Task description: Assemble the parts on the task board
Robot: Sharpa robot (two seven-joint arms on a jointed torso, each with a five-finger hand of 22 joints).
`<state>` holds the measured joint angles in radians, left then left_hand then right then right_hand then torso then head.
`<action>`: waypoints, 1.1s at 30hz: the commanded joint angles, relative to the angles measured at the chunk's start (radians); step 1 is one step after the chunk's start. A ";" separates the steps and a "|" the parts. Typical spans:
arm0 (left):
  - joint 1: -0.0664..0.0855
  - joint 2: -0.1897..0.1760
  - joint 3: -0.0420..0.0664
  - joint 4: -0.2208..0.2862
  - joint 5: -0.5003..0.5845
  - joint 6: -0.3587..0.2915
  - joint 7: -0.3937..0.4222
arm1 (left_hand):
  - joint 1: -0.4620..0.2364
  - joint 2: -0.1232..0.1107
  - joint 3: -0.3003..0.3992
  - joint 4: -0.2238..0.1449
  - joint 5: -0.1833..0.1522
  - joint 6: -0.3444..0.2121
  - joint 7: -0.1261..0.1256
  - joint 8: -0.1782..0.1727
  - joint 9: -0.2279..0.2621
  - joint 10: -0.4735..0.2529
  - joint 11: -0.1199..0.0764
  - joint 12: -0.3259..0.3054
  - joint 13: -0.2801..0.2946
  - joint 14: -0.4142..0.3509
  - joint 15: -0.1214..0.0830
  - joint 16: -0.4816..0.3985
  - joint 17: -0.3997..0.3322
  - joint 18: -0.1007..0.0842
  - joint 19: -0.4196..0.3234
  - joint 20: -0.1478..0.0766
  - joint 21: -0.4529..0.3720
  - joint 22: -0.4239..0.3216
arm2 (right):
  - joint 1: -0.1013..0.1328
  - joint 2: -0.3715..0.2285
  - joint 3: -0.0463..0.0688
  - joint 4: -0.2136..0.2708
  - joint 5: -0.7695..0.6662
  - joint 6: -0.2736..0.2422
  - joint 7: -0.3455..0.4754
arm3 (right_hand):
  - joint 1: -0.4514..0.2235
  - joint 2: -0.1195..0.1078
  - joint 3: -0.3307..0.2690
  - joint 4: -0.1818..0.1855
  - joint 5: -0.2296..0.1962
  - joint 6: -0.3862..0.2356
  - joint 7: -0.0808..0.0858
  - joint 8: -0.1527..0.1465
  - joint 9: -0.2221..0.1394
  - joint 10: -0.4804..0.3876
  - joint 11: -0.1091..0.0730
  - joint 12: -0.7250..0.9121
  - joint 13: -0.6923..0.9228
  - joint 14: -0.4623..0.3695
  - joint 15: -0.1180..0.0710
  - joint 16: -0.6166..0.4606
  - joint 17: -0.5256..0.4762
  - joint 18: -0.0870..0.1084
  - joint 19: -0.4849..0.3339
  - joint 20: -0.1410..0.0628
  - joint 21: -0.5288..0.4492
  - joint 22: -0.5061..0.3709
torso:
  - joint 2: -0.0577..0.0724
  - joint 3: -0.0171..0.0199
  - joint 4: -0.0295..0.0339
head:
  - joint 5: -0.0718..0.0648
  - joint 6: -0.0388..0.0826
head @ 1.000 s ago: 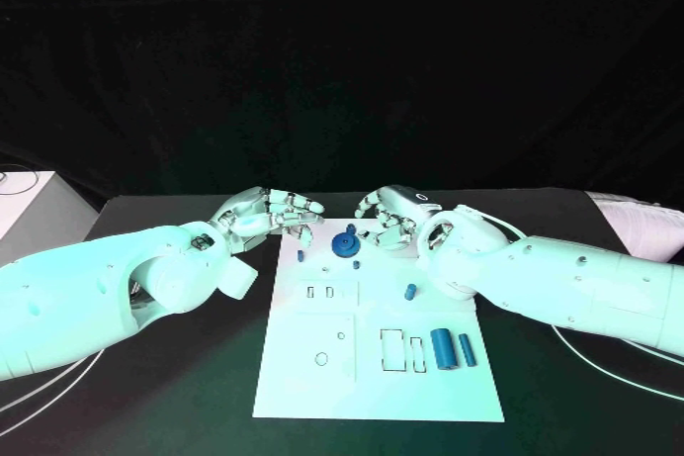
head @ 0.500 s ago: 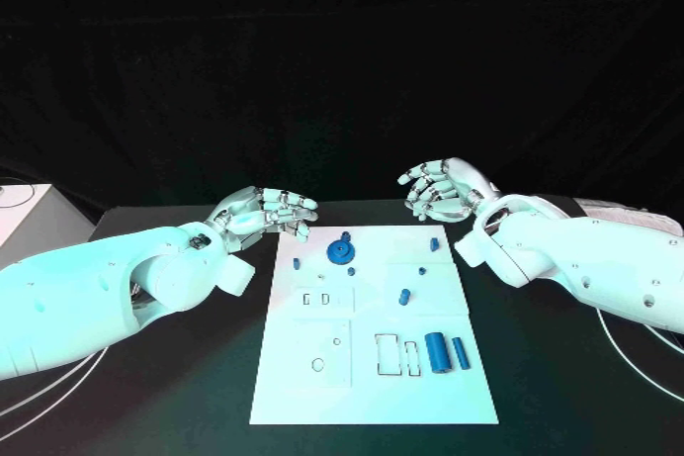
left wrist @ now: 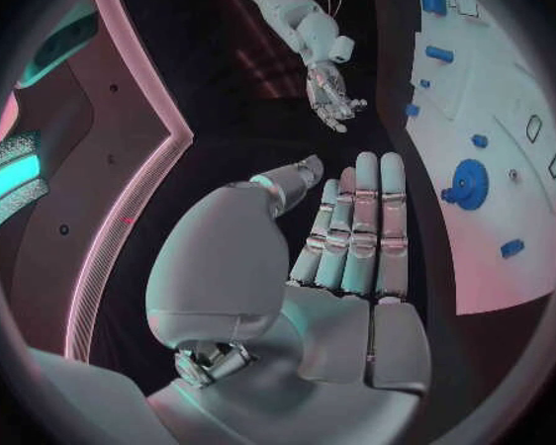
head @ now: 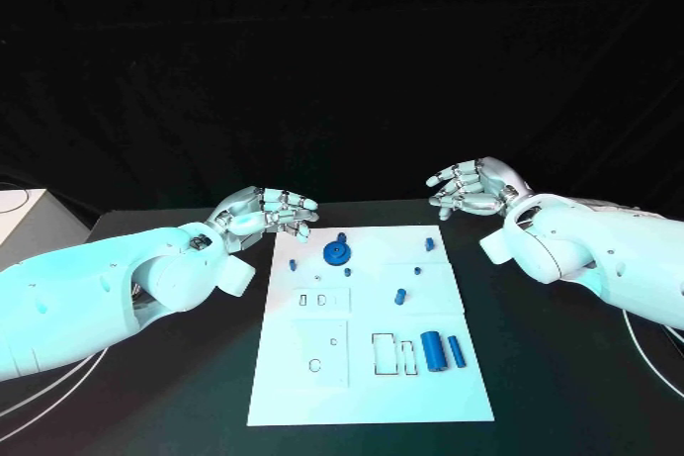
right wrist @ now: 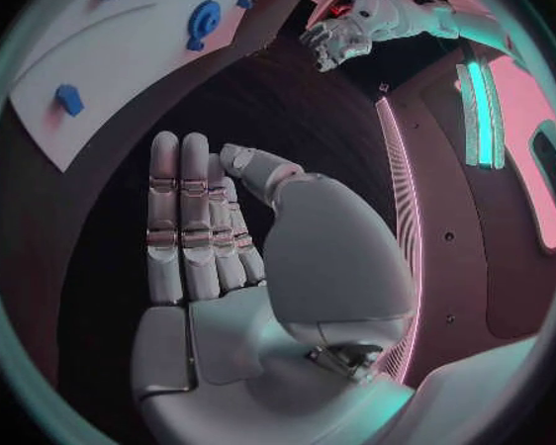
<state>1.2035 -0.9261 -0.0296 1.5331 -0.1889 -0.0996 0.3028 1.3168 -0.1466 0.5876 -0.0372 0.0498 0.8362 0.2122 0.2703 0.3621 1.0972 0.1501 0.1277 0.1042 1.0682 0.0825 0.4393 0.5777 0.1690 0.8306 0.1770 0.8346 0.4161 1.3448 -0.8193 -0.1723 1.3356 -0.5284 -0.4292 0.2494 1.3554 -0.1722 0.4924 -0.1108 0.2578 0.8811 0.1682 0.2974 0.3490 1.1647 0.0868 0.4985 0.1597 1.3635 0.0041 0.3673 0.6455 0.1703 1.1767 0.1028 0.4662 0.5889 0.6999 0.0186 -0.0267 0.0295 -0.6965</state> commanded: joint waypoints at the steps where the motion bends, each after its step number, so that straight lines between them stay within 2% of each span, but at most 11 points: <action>1: 0.000 0.002 0.000 0.001 -0.027 0.027 0.013 | 0.001 0.003 -0.002 0.003 -0.002 -0.008 0.011 -0.005 0.002 -0.008 0.003 -0.002 -0.001 -0.005 0.002 -0.005 -0.001 0.012 -0.008 -0.001 -0.005 -0.001 | 0.001 -0.018 0.000 -0.007 -0.181 -0.019 -0.065 | -0.035 -0.022 0.027 0.003 0.005 0.016 -0.018 -0.028 -0.033 -0.015 -0.022 0.475 0.504 0.019 0.001 0.664 0.528 -0.009 0.028 -0.014 0.284 0.251 | 0.000 0.0014 -0.0025 | -0.008 -0.001; 2: 0.000 0.002 0.000 0.002 -0.027 0.028 0.013 | 0.001 0.003 -0.002 0.003 -0.002 -0.008 0.011 -0.005 0.002 -0.008 0.003 -0.002 -0.001 -0.005 0.002 -0.005 -0.001 0.012 -0.008 -0.001 -0.005 -0.001 | 0.001 -0.024 -0.001 -0.008 -0.234 -0.016 -0.084 | -0.060 -0.026 0.017 0.019 0.014 0.024 -0.004 -0.022 -0.033 0.118 -0.021 0.739 0.847 0.098 -0.007 0.905 0.696 -0.044 0.107 -0.003 0.474 0.417 | 0.001 0.0010 -0.0013 | -0.011 -0.002; 3: 0.000 0.002 0.000 0.002 -0.028 0.028 0.012 | 0.001 0.003 -0.003 0.003 -0.002 -0.008 0.012 -0.006 0.002 -0.008 0.003 -0.002 -0.001 -0.004 0.002 -0.004 -0.001 0.012 -0.007 -0.001 -0.004 -0.001 | 0.001 -0.030 -0.001 -0.008 -0.292 -0.012 -0.104 | -0.077 -0.030 0.011 0.031 0.025 0.029 -0.004 -0.019 -0.034 0.222 -0.018 0.903 1.091 0.156 -0.003 1.073 0.820 -0.073 0.190 -0.003 0.664 0.584 | 0.001 0.0008 -0.0003 | -0.014 -0.002; 4: 0.000 0.002 0.000 0.002 -0.028 0.028 0.012 | 0.001 0.003 -0.003 0.003 -0.002 -0.008 0.012 -0.006 0.002 -0.008 0.003 -0.002 -0.001 -0.004 0.002 -0.004 -0.001 0.012 -0.007 -0.001 -0.004 -0.001 | 0.001 -0.033 -0.001 -0.008 -0.328 -0.009 -0.117 | -0.085 -0.034 0.010 0.039 0.029 0.034 -0.010 -0.019 -0.035 0.274 -0.014 0.967 1.198 0.183 -0.001 1.146 0.876 -0.092 0.237 -0.003 0.773 0.681 | 0.002 0.0008 0.0002 | -0.017 -0.003; 5: 0.000 0.002 0.000 0.002 -0.029 0.029 0.012 | 0.001 0.003 -0.003 0.003 -0.002 -0.008 0.012 -0.006 0.002 -0.008 0.003 -0.002 -0.001 -0.004 0.002 -0.004 -0.001 0.012 -0.007 -0.001 -0.004 -0.001 | 0.001 -0.038 -0.002 -0.008 -0.388 -0.002 -0.137 | -0.093 -0.037 0.008 0.048 0.031 0.044 -0.012 -0.016 -0.034 0.303 -0.016 0.995 1.249 0.198 -0.005 1.181 0.905 -0.105 0.263 -0.002 0.835 0.737 | 0.002 0.0008 0.0009 | -0.018 -0.003; 8: 0.000 0.003 0.000 0.003 -0.030 0.030 0.012 | 0.001 0.003 -0.003 0.003 -0.001 -0.008 0.012 -0.006 0.002 -0.008 0.003 -0.002 -0.001 -0.003 0.002 -0.004 0.000 0.013 -0.007 -0.001 -0.004 -0.001 | 0.001 -0.044 -0.003 -0.013 -0.547 0.018 -0.183 | -0.105 -0.046 -0.001 0.067 0.028 0.061 -0.019 -0.016 -0.033 0.353 -0.021 1.033 1.327 0.207 -0.009 1.204 0.925 -0.124 0.305 -0.004 0.928 0.822 | 0.002 0.0012 0.0001 | -0.022 -0.004; 12: 0.000 0.003 0.000 0.005 -0.031 0.033 0.012 | 0.001 0.003 -0.003 0.003 -0.001 -0.009 0.012 -0.006 0.002 -0.009 0.003 -0.002 -0.002 -0.001 0.001 -0.003 0.000 0.013 -0.006 -0.001 -0.004 -0.001 | -0.002 -0.041 -0.006 -0.035 -0.705 0.039 -0.217 | -0.108 -0.055 -0.016 0.079 0.005 0.061 -0.021 -0.028 -0.036 0.384 -0.024 1.055 1.375 0.207 -0.012 1.204 0.925 -0.135 0.326 -0.008 0.972 0.862 | 0.002 0.0022 -0.0012 | -0.026 -0.005; 14: 0.000 0.004 0.000 0.006 -0.032 0.035 0.012 | 0.001 0.003 -0.003 0.003 -0.001 -0.009 0.012 -0.006 0.002 -0.009 0.003 -0.002 -0.002 -0.001 0.001 -0.003 0.000 0.013 -0.006 -0.001 -0.004 -0.001 | -0.005 -0.036 -0.007 -0.049 -0.748 0.040 -0.223 | -0.102 -0.057 -0.035 0.090 -0.018 0.041 -0.017 -0.052 -0.042 0.406 -0.019 1.072 1.411 0.207 -0.008 1.204 0.925 -0.146 0.348 -0.006 1.015 0.901 | 0.002 0.0024 -0.0011 | -0.028 -0.005; 19: 0.000 0.003 0.000 0.008 -0.033 0.038 0.012 | 0.001 0.003 -0.004 0.003 -0.001 -0.009 0.012 -0.006 0.002 -0.009 0.004 -0.003 -0.002 0.000 0.001 -0.003 0.000 0.013 -0.005 -0.001 -0.003 -0.001 | -0.014 -0.020 -0.008 -0.077 -0.799 0.038 -0.224 | -0.087 -0.054 -0.081 0.108 -0.066 0.005 -0.023 -0.084 -0.048 0.406 -0.024 1.072 1.411 0.207 -0.011 1.204 0.925 -0.153 0.361 -0.006 1.042 0.926 | 0.002 0.0022 -0.0003 | -0.032 -0.006; 26: 0.000 0.005 0.000 0.008 -0.035 0.041 0.011 | 0.001 0.003 -0.004 0.003 -0.001 -0.009 0.012 -0.006 0.002 -0.009 0.004 -0.003 -0.002 0.000 0.001 -0.003 0.000 0.013 -0.005 -0.001 -0.003 -0.001 | -0.033 0.015 -0.009 -0.106 -0.780 0.050 -0.234 | -0.063 -0.044 -0.119 0.125 -0.067 -0.022 -0.029 -0.105 -0.050 0.406 -0.029 1.072 1.411 0.207 -0.016 1.204 0.925 -0.165 0.385 -0.011 1.086 0.966 | 0.002 0.0010 0.0039 | -0.037 -0.008; 33: 0.000 0.004 0.000 0.009 -0.036 0.042 0.010 | 0.001 0.003 -0.004 0.003 -0.001 -0.009 0.012 -0.006 0.002 -0.009 0.004 -0.003 -0.002 0.000 0.001 -0.003 0.000 0.013 -0.005 -0.001 -0.003 -0.001 | -0.049 0.044 -0.009 -0.133 -0.741 0.073 -0.218 | -0.061 -0.041 -0.128 0.134 -0.062 -0.026 -0.030 -0.109 -0.049 0.406 -0.030 1.072 1.411 0.207 -0.017 1.204 0.925 -0.169 0.392 -0.013 1.101 0.979 | 0.006 0.0031 0.0066 | -0.038 -0.009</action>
<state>1.2034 -0.9235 -0.0300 1.5392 -0.2175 -0.0814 0.3016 1.3168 -0.1466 0.5876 -0.0373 0.0498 0.8362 0.2121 0.2703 0.3628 1.0935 0.1538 0.1277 0.1034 1.0683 0.0825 0.4394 0.5779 0.1691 0.8307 0.1770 0.8346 0.4163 1.2984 -0.7789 -0.1818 1.2072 -1.2759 -0.3837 0.0307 1.2844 -0.2159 0.3707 0.0222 0.1917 0.8602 0.1397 0.1913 0.3004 1.4662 0.0635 1.5672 1.3079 1.4666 -0.0039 1.5675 1.3079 0.0140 1.4631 0.0964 1.5636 1.3079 0.7035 0.0202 -0.0217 -0.0087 -0.7057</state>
